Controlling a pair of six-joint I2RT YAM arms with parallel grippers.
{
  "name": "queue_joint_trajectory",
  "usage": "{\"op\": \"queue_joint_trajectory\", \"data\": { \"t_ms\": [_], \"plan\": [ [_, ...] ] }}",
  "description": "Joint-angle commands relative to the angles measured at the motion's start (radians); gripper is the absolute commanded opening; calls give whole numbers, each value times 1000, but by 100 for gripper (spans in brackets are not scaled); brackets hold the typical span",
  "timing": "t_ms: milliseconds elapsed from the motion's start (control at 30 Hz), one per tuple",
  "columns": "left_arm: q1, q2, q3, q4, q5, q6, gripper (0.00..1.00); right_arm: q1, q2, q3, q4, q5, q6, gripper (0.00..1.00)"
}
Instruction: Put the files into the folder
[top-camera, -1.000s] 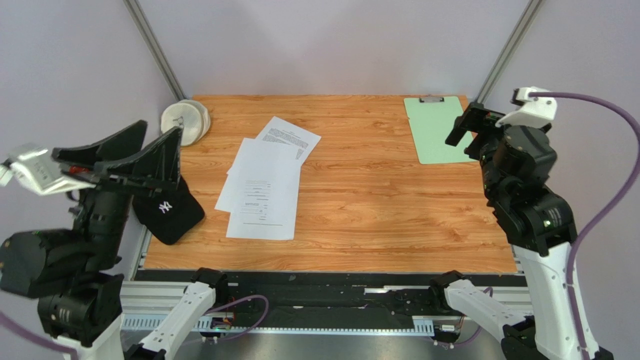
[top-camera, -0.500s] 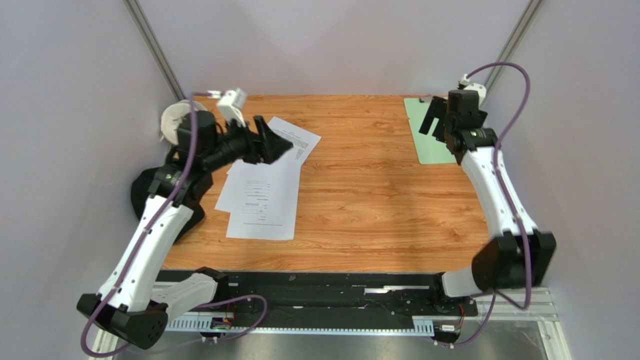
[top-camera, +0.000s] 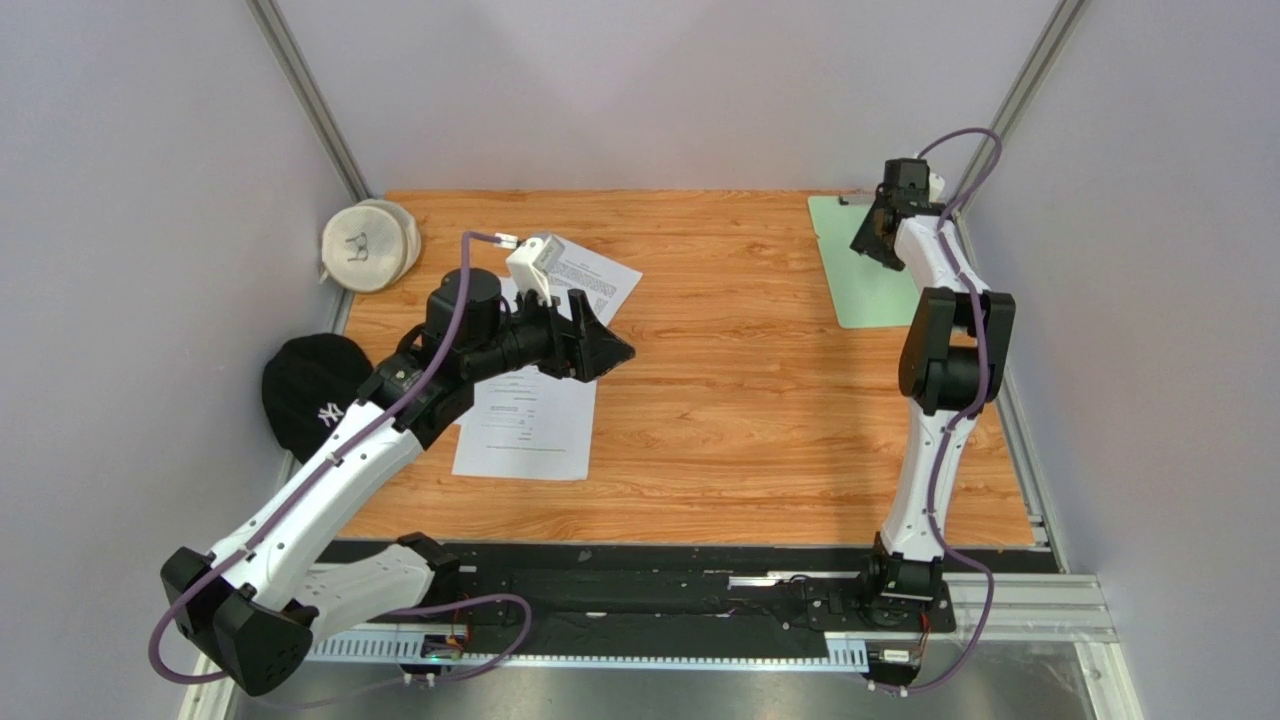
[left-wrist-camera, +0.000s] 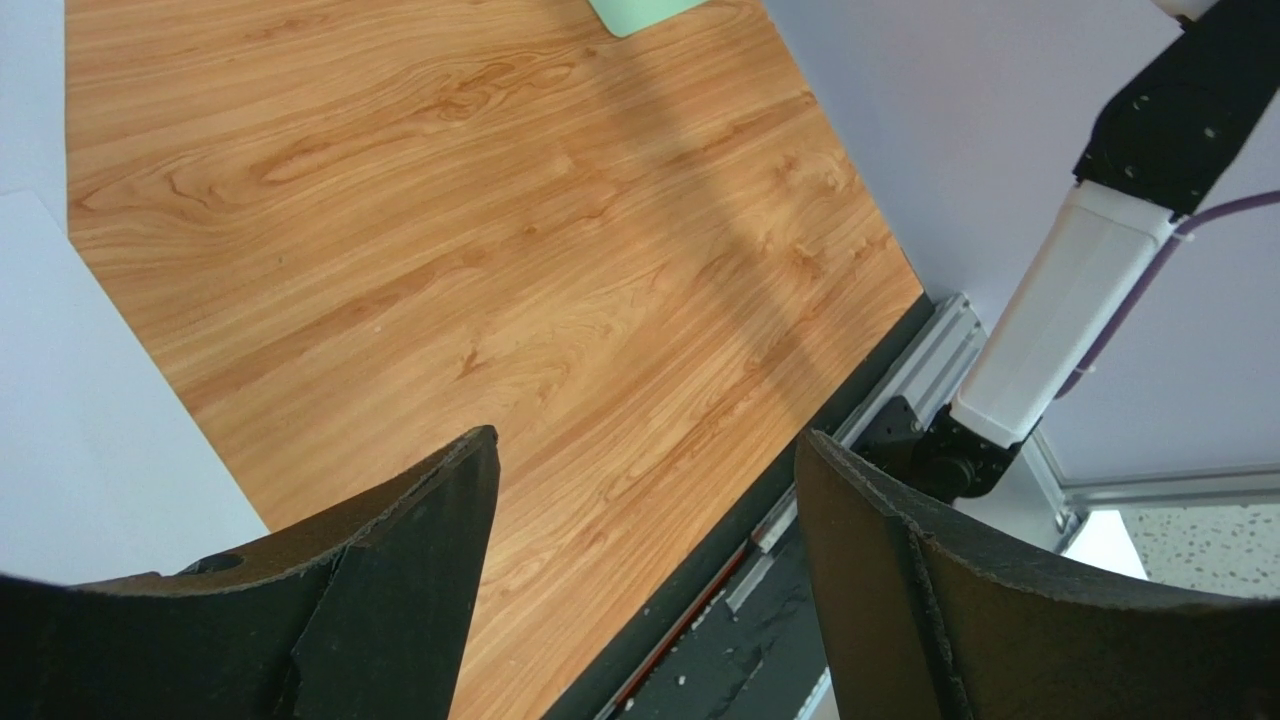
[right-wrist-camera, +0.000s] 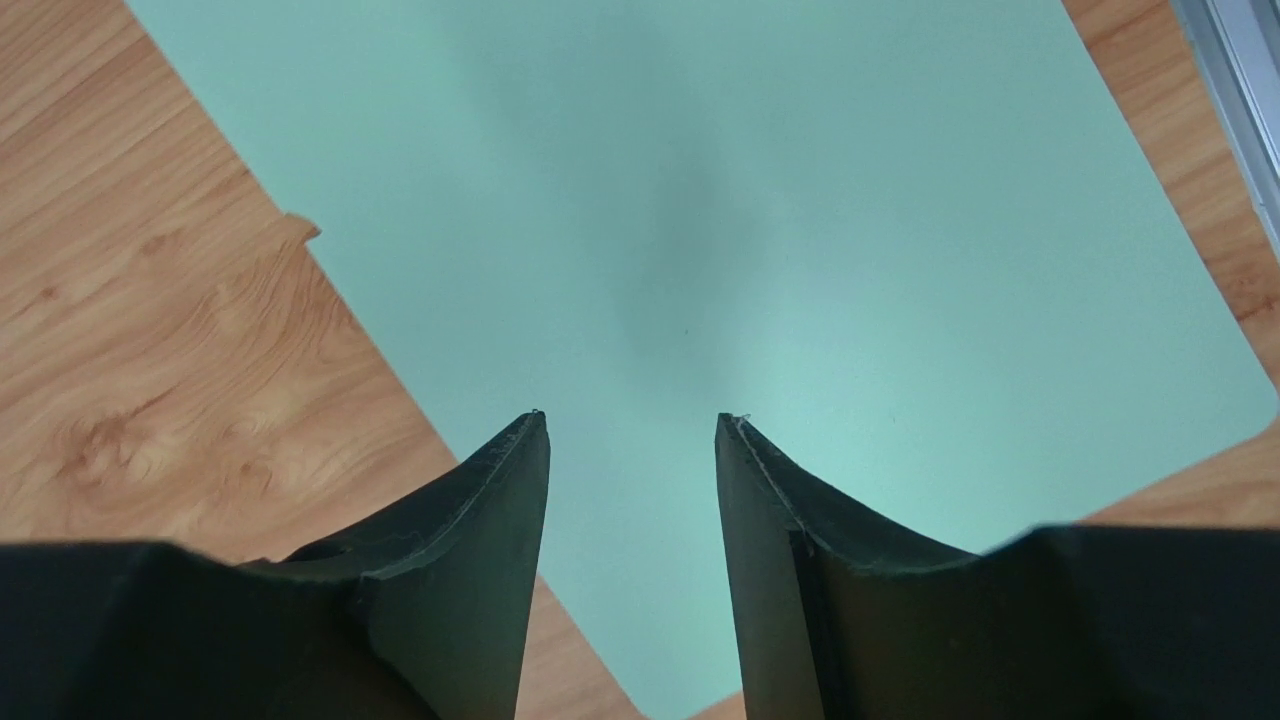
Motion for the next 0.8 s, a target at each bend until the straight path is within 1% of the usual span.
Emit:
{"op": "queue_joint_trajectory", "data": {
  "t_ms": [0, 133, 200, 400, 433, 500, 633, 700, 733, 767],
  "plan": [
    [-4, -33, -15, 70, 33, -8, 80, -14, 84, 117, -28, 13, 40, 49],
    [-6, -62, -4, 36, 33, 8, 80, -14, 128, 120, -77, 37, 58, 45],
    [-4, -85, -6, 37, 24, 15, 80, -11, 130, 100, -88, 40, 65, 45],
    [-5, -105, -9, 36, 50, -3, 80, 21, 160, 99, -227, 106, 25, 47],
    [-6, -111, -12, 39, 51, -12, 80, 31, 160, 86, -268, 118, 25, 47],
    [-6, -131, -21, 47, 50, -21, 80, 44, 148, 54, -289, 114, 29, 48],
    [-6, -158, -27, 38, 47, -28, 80, 76, 88, -94, -309, 41, 58, 49],
    [-4, -168, -24, 25, 45, -25, 80, 85, 47, -191, -342, 94, 113, 49],
    [-5, -172, -26, 22, 47, -22, 80, 85, -21, -238, -317, 55, 94, 49],
    [-6, -175, -29, 19, 48, -20, 81, 85, -63, -353, -293, 1, 88, 50]
  ]
}}
